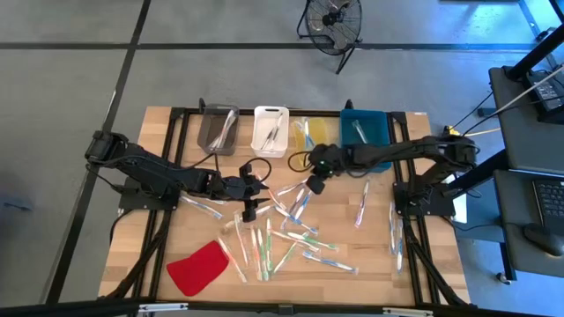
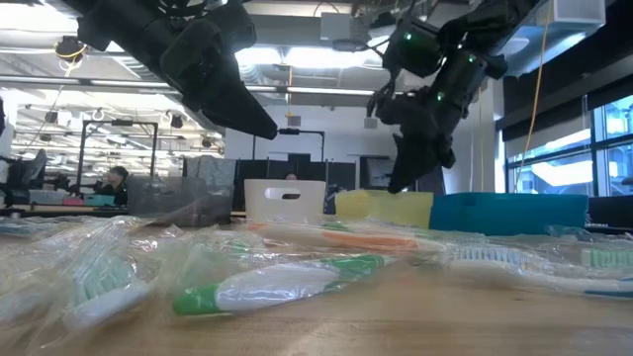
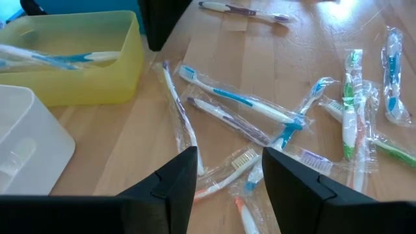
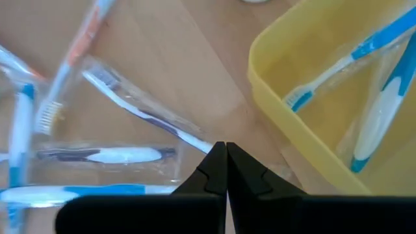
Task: Pick & Place Toothbrushes
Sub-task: Adjust the yellow bin on the table, then put the orange toothbrush into the black bin
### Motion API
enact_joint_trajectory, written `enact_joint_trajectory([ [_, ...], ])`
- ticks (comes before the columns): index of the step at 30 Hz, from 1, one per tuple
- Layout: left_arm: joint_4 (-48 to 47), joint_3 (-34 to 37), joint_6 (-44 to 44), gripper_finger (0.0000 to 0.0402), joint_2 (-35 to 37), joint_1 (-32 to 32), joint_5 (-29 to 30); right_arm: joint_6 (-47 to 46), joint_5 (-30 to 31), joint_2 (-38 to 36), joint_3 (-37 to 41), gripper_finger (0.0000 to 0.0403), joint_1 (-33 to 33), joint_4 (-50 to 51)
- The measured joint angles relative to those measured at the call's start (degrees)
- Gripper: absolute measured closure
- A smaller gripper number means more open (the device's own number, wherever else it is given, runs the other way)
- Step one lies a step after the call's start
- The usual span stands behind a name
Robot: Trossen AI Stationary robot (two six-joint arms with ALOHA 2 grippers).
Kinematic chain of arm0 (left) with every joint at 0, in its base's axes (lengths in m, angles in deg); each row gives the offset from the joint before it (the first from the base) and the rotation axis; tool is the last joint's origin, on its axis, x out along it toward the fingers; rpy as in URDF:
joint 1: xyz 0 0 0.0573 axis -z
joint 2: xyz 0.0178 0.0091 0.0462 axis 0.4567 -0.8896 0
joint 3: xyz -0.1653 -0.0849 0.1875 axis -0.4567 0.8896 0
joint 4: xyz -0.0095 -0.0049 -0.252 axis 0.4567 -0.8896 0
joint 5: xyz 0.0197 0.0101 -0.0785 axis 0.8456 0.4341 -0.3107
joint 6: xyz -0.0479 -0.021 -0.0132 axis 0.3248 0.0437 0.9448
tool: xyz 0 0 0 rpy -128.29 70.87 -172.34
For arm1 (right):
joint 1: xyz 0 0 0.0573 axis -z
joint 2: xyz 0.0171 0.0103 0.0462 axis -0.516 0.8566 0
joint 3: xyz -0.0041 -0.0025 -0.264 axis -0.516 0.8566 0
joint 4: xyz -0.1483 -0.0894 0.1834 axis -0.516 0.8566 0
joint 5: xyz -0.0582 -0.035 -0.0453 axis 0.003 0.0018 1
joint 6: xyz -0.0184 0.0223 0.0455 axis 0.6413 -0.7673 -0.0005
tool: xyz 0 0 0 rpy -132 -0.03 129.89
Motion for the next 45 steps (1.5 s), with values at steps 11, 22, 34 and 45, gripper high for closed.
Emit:
enact_joint_trajectory([
  [11,0.0,0.0,0.05,0.0233,0.0,0.0,0.0,-0.22,4.24,4.7,-0.02,0.04,0.92,-7.48],
  [22,0.0,0.0,0.05,0.0233,0.0,0.0,0.02,-1.75,6.71,6.09,-0.02,0.0401,3.45,-12.12],
  [34,0.0,0.0,0.05,0.0233,0.0,0.0,0.39,-4.09,9.05,6.09,-0.04,0.0399,5.97,-15.03],
  [45,-0.69,0.0,0.52,0.0233,0.75,0.0,0.63,-0.38,6.57,3.34,-0.03,0.0395,4.9,-15.33],
])
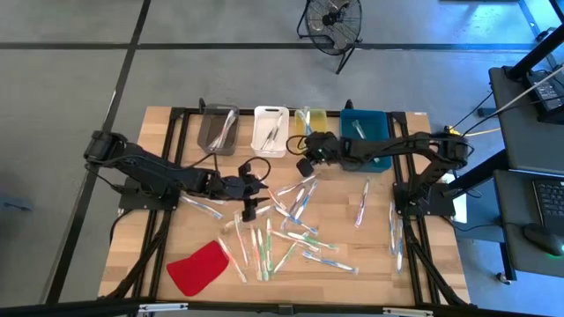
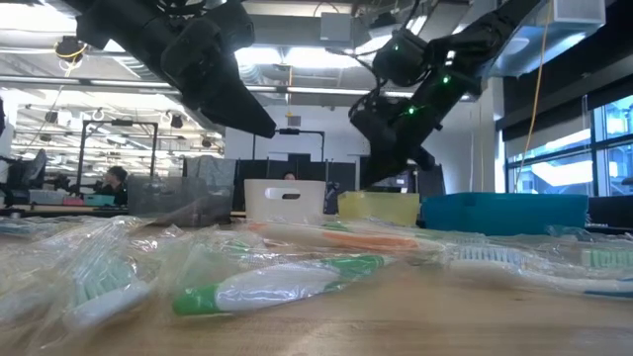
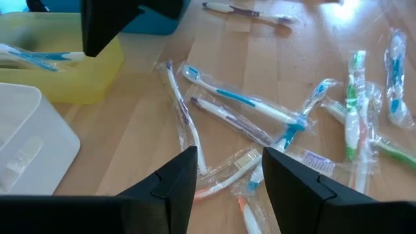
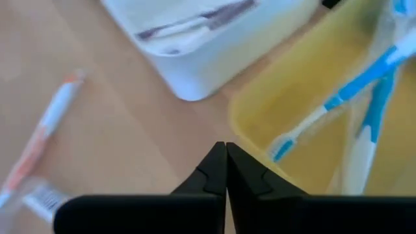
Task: Pick & Place Toothbrushes
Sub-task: Put the orange toothbrush into the black bin
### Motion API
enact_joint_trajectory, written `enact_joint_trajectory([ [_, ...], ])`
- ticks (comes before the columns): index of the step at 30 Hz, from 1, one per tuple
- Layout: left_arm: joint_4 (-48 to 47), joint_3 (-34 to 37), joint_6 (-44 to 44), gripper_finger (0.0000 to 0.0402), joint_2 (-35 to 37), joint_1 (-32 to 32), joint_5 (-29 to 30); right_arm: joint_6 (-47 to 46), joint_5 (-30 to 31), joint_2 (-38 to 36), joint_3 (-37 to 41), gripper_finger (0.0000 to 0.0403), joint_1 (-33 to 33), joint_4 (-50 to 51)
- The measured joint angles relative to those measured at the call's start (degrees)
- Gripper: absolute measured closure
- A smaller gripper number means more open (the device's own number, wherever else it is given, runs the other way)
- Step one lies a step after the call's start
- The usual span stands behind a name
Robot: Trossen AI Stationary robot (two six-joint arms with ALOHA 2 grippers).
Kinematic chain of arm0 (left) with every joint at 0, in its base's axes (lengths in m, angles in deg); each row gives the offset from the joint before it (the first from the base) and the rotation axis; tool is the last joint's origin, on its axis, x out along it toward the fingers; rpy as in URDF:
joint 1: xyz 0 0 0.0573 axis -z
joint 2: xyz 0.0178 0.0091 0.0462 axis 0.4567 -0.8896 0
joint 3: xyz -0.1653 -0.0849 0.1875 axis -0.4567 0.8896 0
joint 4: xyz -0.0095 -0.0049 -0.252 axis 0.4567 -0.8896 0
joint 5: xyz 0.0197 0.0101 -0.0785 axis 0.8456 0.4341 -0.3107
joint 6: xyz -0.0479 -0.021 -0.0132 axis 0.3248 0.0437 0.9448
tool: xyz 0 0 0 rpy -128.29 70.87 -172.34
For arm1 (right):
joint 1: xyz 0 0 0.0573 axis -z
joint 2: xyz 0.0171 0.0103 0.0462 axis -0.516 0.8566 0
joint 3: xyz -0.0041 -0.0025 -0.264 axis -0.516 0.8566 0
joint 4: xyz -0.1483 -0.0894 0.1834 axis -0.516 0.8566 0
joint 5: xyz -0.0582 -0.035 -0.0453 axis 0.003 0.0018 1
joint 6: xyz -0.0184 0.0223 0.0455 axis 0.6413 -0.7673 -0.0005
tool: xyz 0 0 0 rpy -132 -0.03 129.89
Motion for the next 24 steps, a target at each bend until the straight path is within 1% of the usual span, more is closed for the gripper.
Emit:
enact_joint_trajectory([
  [4,-1.85,-0.02,1.21,0.0233,1.24,0.0,0.02,2.32,-0.13,-3.53,-0.01,0.0393,-1.39,2.89],
  [7,-3.69,-0.04,1.17,0.0233,2.26,0.0,0.02,5.11,-0.09,-6.58,0.01,0.0399,-2.11,5.95],
  [12,-8.12,-1.42,-1.93,0.0233,4.25,-1.58,0.28,9.51,-0.07,-12.05,-0.01,0.0394,-3.02,11.58],
  [15,-11.73,-3.62,-5.87,0.0233,5.0,-4.0,-0.83,10.78,0.11,-15.12,-0.01,0.0392,-3.34,16.15],
  [18,-16.24,-6.39,-12.31,0.0233,5.03,-6.87,-3.67,11.96,0.11,-17.56,-0.01,0.0398,-3.76,20.45],
  [21,-17.76,-8.76,-17.82,0.0233,4.68,-10.03,-5.88,12.25,0.14,-18.96,-0.01,0.0399,-4.34,23.56],
  [24,-19.48,-10.32,-22.71,0.0233,4.65,-13.36,-9.94,12.2,0.45,-19.49,-0.01,0.0391,-5.02,26.43],
])
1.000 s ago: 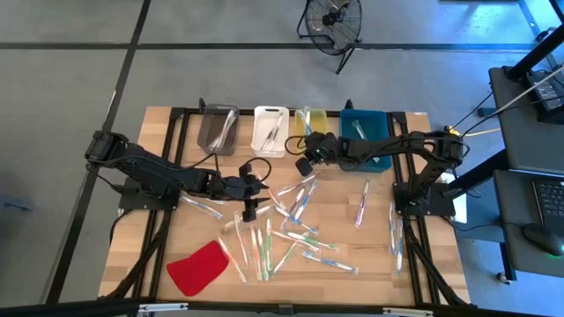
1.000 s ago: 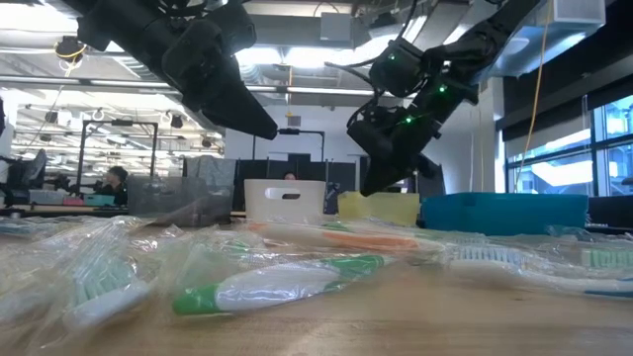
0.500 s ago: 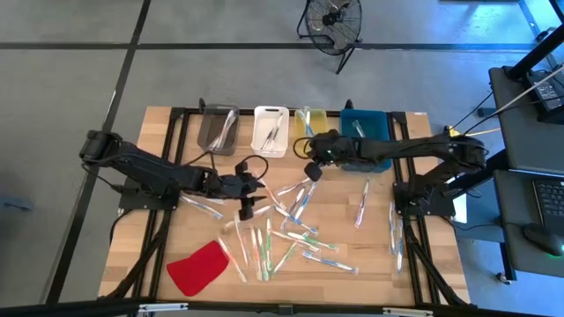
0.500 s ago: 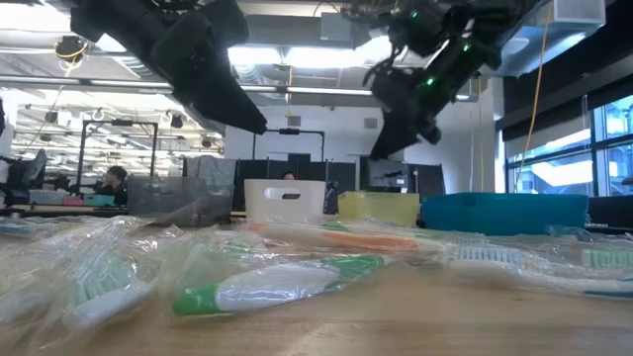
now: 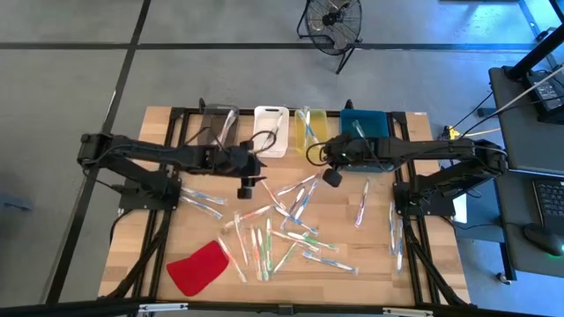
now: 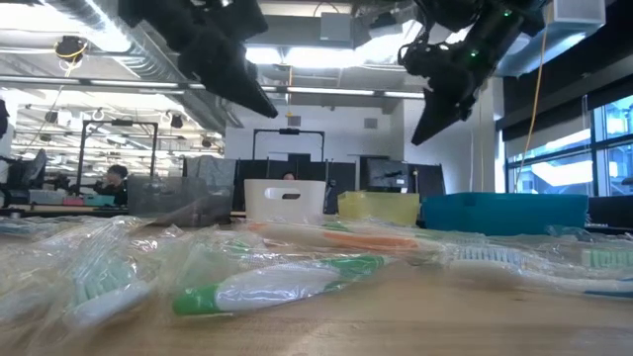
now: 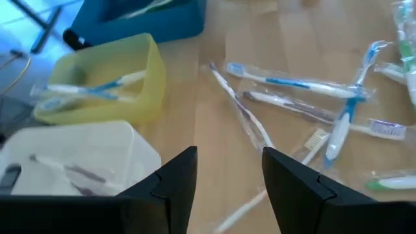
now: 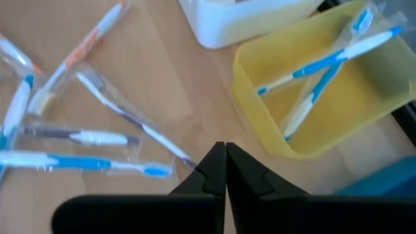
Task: Pick & Place Toothbrushes
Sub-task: Put the orange toothbrush into the black bin
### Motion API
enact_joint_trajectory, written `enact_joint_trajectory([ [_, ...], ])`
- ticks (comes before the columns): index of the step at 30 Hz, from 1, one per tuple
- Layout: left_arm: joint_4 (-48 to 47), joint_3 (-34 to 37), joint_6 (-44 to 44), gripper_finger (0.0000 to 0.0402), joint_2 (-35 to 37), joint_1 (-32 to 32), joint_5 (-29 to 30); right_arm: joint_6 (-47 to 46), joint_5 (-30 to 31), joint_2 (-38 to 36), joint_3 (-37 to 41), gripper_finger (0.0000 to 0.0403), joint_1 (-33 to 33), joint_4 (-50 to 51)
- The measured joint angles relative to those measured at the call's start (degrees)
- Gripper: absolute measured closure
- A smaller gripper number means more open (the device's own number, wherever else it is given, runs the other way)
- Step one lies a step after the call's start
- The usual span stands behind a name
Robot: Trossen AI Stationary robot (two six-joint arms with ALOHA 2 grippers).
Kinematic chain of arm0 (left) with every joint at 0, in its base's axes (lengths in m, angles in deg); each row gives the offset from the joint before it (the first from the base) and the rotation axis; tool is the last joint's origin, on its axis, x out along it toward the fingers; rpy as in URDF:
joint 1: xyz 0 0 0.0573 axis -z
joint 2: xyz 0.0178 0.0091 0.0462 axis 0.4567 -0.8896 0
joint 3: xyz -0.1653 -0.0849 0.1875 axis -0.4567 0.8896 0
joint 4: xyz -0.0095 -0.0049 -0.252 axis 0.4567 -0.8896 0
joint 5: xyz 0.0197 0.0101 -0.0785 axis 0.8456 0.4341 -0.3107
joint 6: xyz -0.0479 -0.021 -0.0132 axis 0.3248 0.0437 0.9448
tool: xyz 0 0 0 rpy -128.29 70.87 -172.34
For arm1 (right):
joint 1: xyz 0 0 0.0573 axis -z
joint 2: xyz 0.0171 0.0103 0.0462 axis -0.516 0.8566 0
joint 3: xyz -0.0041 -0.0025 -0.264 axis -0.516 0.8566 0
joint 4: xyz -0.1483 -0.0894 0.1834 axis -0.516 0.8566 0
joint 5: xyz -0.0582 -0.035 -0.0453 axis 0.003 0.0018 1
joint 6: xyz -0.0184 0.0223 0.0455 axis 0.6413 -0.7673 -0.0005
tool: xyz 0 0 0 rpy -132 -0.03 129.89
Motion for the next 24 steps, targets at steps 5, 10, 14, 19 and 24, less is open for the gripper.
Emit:
enact_joint_trajectory([
  [5,-1.6,-0.45,-6.02,0.0233,-0.38,-4.47,-7.34,-0.7,0.03,-0.1,2.62,0.0391,-1.26,1.21],
  [10,-1.24,-0.45,-11.58,0.0233,-3.58,-5.47,-10.0,-4.47,-0.93,-1.21,8.57,0.0398,-2.57,-1.53],
  [14,-1.2,-0.43,-15.19,0.0233,-7.78,-4.89,-10.17,-7.38,-2.85,-1.55,12.56,0.0387,-3.35,-5.84],
  [19,-0.68,-1.65,-17.75,0.0233,-13.24,-4.89,-10.21,-9.92,-3.6,-1.55,16.05,0.0395,-3.72,-10.81],
  [24,-2.76,-5.55,-19.73,0.0233,-18.88,-4.89,-12.35,-11.93,-3.55,-1.55,16.78,0.0395,-3.73,-12.06],
])
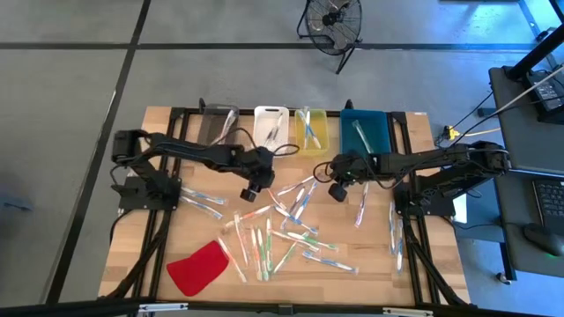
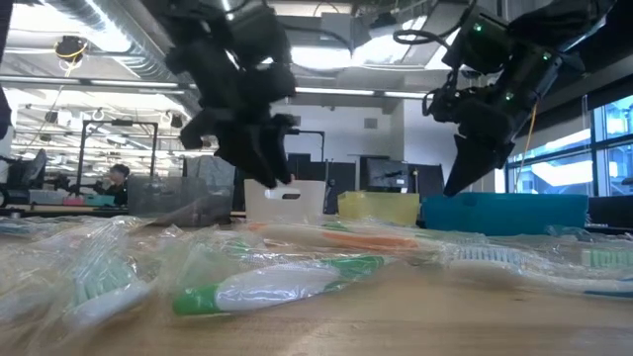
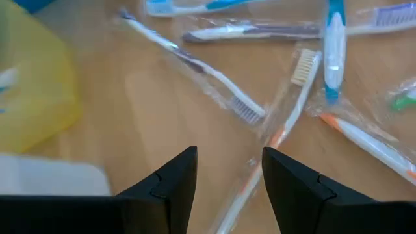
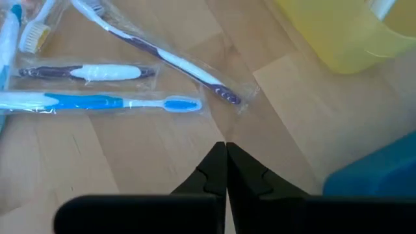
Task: Pick & Place Toothbrushes
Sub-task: Put the orange toothbrush into the black bin
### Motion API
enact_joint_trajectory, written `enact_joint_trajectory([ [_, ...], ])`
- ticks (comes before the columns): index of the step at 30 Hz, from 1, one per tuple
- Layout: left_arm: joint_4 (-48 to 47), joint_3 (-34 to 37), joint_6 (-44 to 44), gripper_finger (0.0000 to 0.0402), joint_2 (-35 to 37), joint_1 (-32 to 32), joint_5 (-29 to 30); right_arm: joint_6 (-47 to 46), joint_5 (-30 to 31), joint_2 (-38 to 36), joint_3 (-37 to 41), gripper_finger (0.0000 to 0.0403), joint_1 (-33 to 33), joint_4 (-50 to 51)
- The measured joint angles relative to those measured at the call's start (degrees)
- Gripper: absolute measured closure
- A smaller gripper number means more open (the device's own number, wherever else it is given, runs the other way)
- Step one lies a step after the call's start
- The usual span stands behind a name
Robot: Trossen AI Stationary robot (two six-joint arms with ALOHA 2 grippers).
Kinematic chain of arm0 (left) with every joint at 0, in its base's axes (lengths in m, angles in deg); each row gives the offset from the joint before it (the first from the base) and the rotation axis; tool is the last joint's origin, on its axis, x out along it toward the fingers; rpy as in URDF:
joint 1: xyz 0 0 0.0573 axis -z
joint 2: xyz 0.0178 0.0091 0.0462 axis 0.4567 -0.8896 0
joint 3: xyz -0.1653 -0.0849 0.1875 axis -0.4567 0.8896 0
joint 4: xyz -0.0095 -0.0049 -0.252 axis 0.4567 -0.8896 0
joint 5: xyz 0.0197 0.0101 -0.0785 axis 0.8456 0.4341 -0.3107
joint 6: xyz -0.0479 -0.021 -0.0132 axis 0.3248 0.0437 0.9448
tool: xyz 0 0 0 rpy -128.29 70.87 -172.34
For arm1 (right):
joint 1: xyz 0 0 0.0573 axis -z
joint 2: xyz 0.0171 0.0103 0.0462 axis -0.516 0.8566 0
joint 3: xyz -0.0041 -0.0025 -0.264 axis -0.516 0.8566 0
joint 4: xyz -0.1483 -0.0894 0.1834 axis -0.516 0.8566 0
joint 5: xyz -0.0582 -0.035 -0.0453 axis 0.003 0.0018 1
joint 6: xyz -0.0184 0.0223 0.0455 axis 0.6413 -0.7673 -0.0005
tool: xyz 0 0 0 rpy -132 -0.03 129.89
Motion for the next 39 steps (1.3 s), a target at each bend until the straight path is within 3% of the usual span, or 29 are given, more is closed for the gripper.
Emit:
enact_joint_trajectory([
  [6,-4.46,-3.69,-2.08,0.0233,-5.62,0.0,-0.27,-0.11,-0.01,0.0,0.0,0.0382,0.0,-2.09],
  [11,-5.48,-4.04,-2.1,0.0233,-8.24,0.0,-0.31,0.07,0.06,0.0,0.0,0.0397,-0.01,-2.52],
  [25,-8.79,-4.02,-1.58,0.0235,-9.63,-2.13,0.82,-0.04,-0.03,0.0,0.0,0.0393,-0.02,-3.34],
  [32,-8.83,-2.68,-0.08,0.0274,-9.52,-2.84,-1.9,-0.1,-0.03,0.0,0.0,0.0389,-0.02,-3.35],
  [39,-10.06,-2.1,0.09,0.0339,-9.39,-2.4,-2.13,-0.1,-0.17,0.0,0.0,0.039,-0.01,-3.59],
])
